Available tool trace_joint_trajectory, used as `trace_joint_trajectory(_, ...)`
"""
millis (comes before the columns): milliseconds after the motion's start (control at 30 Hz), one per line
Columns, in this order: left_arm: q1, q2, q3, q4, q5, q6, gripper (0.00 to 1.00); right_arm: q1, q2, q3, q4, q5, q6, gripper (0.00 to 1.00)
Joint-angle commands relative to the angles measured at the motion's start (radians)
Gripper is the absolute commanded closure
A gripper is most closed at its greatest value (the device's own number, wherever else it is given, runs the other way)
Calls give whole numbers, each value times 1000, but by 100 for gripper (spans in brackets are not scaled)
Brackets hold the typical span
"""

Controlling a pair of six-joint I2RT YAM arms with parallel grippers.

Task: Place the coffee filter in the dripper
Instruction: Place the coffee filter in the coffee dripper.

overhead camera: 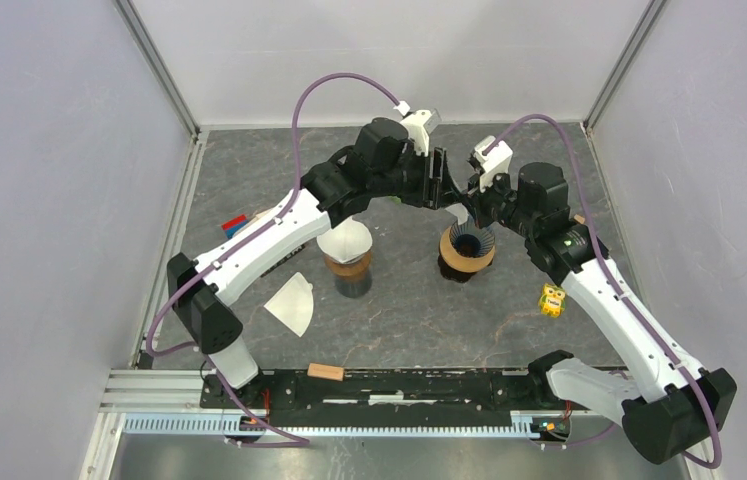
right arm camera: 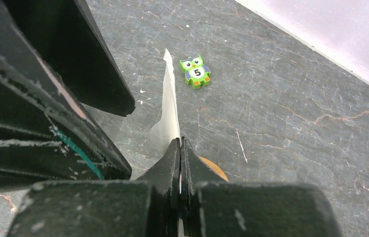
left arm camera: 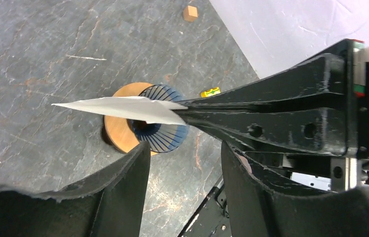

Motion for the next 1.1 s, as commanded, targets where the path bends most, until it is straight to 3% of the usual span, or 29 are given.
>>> trace_joint_trajectory(0, -2, -21, 30, -42, -62, -68, 39, -3, 2, 37, 29, 28, 20, 100)
trace_joint_trajectory(633, -2, 52, 86, -31, -109, -64, 38, -8, -16, 18, 33, -1, 32, 100)
trace_joint_trajectory(1067, -2, 65, 61, -18, -118, -59, 42, -11, -29, 11, 31, 2, 31, 100)
